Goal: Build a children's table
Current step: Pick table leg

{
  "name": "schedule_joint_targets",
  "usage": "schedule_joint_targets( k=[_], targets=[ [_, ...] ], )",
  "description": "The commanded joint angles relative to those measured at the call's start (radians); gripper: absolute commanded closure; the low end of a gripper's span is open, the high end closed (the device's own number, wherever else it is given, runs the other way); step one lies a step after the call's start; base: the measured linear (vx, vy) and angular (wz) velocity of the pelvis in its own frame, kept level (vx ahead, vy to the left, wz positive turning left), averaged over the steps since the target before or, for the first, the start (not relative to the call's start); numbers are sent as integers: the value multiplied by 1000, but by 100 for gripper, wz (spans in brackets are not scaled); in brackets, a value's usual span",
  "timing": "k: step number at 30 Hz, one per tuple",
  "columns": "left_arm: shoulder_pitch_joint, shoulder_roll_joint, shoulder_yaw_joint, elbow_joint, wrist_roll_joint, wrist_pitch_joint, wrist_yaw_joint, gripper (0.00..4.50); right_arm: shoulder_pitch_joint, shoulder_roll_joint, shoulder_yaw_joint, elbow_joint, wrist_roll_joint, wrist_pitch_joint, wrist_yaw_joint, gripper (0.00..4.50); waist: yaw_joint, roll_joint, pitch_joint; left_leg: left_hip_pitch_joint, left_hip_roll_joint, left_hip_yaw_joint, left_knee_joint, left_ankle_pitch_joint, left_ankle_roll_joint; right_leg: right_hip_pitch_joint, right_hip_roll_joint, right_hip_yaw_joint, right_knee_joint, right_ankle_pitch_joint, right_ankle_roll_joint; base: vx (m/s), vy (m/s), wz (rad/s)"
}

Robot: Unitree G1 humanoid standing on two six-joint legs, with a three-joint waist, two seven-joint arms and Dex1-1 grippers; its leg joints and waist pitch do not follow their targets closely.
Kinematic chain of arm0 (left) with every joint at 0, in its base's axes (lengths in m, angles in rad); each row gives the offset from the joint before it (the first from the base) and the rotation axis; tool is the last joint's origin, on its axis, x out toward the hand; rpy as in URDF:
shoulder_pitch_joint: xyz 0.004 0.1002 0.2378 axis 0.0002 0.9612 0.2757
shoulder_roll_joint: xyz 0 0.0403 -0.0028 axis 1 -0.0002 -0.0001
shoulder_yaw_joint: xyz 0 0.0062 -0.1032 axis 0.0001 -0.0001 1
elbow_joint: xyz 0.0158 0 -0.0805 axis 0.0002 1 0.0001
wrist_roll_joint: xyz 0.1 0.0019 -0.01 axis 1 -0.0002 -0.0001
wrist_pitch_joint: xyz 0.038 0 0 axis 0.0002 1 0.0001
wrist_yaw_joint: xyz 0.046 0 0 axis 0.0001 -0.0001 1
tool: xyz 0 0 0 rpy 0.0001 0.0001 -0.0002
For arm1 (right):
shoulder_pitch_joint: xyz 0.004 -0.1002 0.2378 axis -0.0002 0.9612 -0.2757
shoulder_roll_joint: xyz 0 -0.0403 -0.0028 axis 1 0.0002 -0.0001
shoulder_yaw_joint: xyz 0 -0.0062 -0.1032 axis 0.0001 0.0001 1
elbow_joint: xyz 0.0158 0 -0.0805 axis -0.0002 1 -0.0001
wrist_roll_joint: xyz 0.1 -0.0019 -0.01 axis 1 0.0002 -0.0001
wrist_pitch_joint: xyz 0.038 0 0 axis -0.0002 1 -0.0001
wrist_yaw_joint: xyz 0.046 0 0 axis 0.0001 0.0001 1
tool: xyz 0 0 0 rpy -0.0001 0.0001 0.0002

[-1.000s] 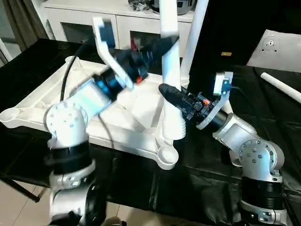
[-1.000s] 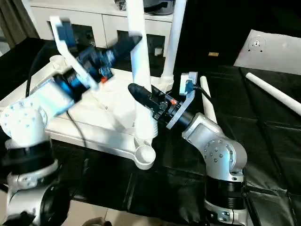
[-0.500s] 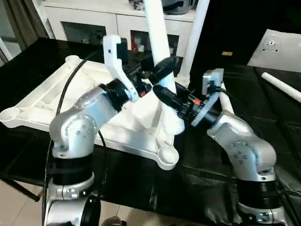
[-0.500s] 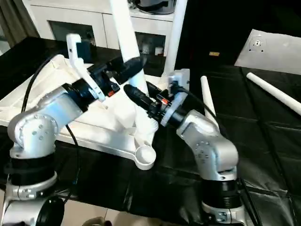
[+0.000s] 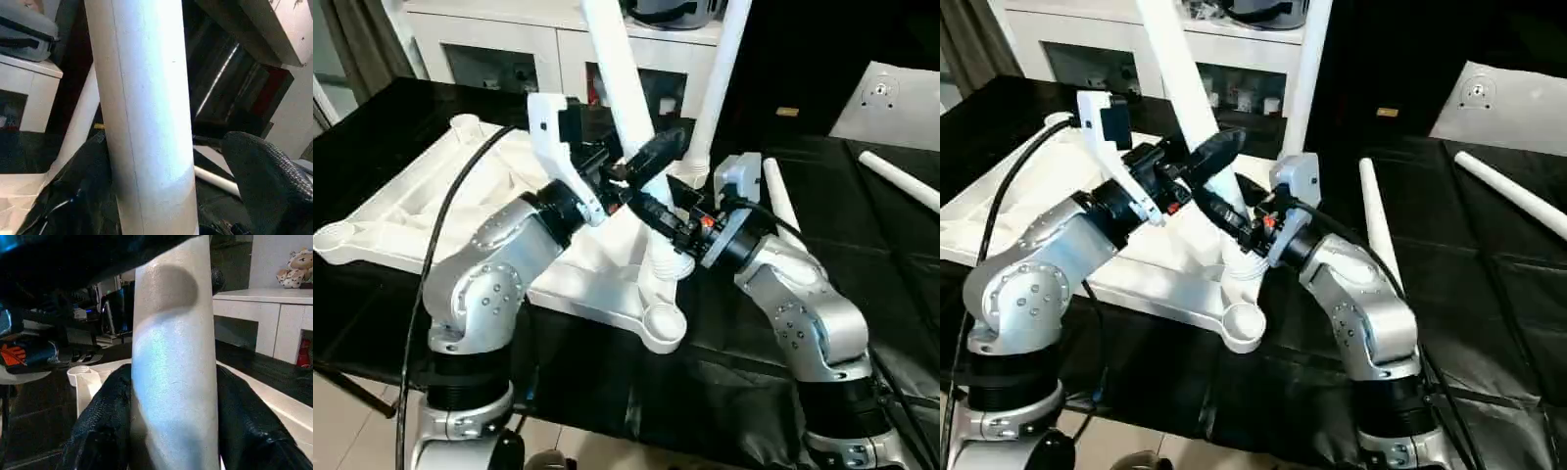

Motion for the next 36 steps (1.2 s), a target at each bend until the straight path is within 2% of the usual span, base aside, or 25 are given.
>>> schedule_joint_targets(
  k=[1,3,9,15,16,18,20,23,25,29,33,35,36],
  targets=[
    [0,2,-28,-23,9,-19,-5,111,1,-4,10,8,-11,-6,2,264,-4,-3,-64,6,33,-9,-67,-140,-6,49,-56,33,-79,-150,-142,0,0,0],
    [6,17,-45,-25,29,-35,-24,111,3,-6,14,10,-15,-13,6,264,-5,-6,-65,6,32,-9,-67,-138,-4,50,-55,33,-78,-144,-142,0,0,0],
    [14,94,-103,-9,99,-110,-114,111,3,-9,32,22,-16,-36,18,264,-5,-2,-65,8,34,-9,-68,-143,-4,47,-57,34,-78,-165,-133,0,0,0],
    [14,116,-104,6,107,-129,-128,111,8,-14,40,20,-22,-42,22,264,-6,4,-65,9,34,-9,-69,-146,-14,48,-56,34,-74,-129,-151,0,0,0],
    [14,118,-105,9,112,-136,-131,116,9,-14,41,19,-22,-44,23,264,-7,2,-65,9,34,-9,-68,-145,-14,48,-55,34,-74,-126,-151,0,0,0],
    [12,136,-119,18,139,-160,-144,155,9,-18,44,22,-27,-51,22,264,-6,2,-65,10,33,-9,-69,-145,-13,48,-55,34,-74,-125,-152,0,0,0],
    [12,142,-123,22,151,-174,-146,156,9,-19,46,24,-29,-55,22,264,-6,1,-66,9,33,-9,-68,-144,-12,49,-56,34,-73,-123,-151,0,0,0],
    [7,161,-135,29,183,-204,-156,191,8,-23,51,29,-33,-62,24,264,-6,1,-66,10,34,-9,-68,-145,-14,49,-57,34,-73,-126,-152,0,0,0],
    [7,165,-135,30,184,-206,-158,198,8,-24,52,30,-34,-65,25,264,-6,1,-66,10,34,-8,-69,-146,-14,48,-57,34,-73,-127,-155,0,0,0],
    [6,130,-90,31,124,-182,-138,231,7,-24,54,33,-36,-69,25,264,-6,1,-66,9,34,-7,-67,-143,-17,49,-57,35,-71,-114,-165,0,0,0],
    [-9,52,2,35,-3,-114,-70,252,8,-26,56,32,-36,-71,23,264,-5,-1,-65,7,31,-6,-65,-141,-13,52,-55,33,-70,-100,-184,0,0,0],
    [-15,36,25,46,-40,-93,-49,257,7,-27,57,33,-37,-72,20,264,-5,-1,-66,8,30,-6,-65,-149,-8,51,-55,34,-73,-126,-177,0,0,0],
    [-17,33,32,53,-51,-84,-44,262,7,-28,58,34,-40,-74,16,264,-5,-5,-65,8,31,-7,-65,-152,-6,51,-55,33,-75,-136,-171,0,0,0]
  ],
)
